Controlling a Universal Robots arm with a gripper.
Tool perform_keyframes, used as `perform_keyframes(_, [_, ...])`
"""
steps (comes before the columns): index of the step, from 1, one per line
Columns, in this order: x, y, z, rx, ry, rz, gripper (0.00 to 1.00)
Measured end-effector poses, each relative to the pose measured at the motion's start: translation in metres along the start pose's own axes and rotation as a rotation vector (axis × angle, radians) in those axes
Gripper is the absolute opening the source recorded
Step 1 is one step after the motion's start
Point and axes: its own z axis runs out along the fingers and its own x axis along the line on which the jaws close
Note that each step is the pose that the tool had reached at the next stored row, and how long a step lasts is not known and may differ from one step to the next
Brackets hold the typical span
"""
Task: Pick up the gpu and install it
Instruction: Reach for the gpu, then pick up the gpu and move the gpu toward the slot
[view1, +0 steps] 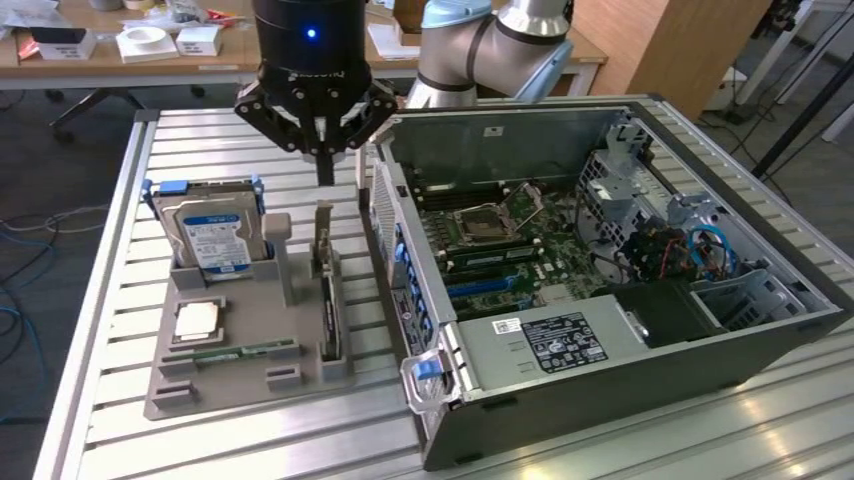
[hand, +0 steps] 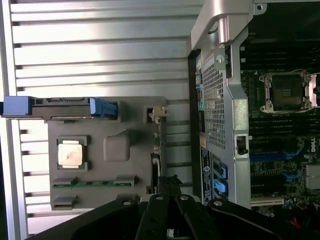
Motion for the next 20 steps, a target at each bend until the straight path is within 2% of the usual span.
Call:
perform_keyframes(13, [0.002, -0.0201, -0.0010, 0.0000, 0.0000, 0.000, 0.10])
perform_keyframes(20, [0.002, -0.0217, -0.0010, 0.0000, 0.0000, 0.000, 0.10])
